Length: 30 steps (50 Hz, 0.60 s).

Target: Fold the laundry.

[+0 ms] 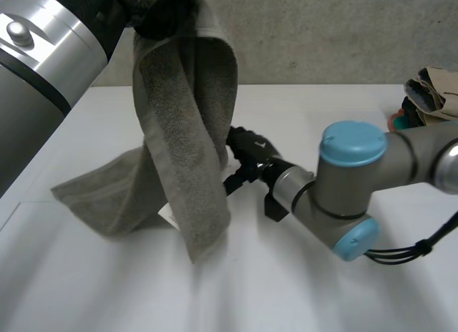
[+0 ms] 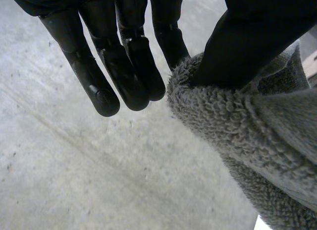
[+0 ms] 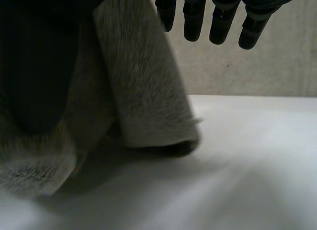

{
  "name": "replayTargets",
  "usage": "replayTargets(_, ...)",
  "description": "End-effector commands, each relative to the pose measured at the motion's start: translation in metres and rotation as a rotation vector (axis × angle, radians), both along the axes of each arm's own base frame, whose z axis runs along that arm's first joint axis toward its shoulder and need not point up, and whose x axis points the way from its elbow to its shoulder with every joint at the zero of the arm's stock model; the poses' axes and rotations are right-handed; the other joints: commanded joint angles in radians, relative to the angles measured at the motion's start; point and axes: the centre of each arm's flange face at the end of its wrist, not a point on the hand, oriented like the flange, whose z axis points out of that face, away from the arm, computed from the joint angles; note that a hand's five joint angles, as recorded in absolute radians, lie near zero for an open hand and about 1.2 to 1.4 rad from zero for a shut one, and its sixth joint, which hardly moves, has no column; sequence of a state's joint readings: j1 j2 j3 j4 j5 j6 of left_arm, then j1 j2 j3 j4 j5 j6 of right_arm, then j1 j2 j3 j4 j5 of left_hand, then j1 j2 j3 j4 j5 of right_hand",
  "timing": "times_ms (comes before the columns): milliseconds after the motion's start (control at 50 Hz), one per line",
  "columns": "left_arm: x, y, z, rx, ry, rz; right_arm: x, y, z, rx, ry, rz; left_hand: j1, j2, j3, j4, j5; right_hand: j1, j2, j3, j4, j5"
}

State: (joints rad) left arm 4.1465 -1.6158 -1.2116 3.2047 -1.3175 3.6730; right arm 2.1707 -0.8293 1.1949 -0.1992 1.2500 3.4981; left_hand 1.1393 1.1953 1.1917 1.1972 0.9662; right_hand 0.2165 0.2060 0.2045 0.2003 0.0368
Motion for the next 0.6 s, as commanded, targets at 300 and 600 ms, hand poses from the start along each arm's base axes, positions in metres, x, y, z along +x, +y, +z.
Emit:
replayTargets(300,0.032,-0.021,0.012,-0.015,0.074,0.185,-0.087,-0.076,0.091,-0.488,0.165,-0.335,0.257,0.201,0.205,0.199,0.256,1.180,1.190,1.192,1.196,1.185)
replayTargets(600,0.073,-0.068,-0.057,0.164,-0.022,0.351,-0.113,-0.029,0.193,-0.770,0.248,-0.279,0.257,0.201,0.205,0.199,0.256,1.180,1.190,1.192,1.196,1.185)
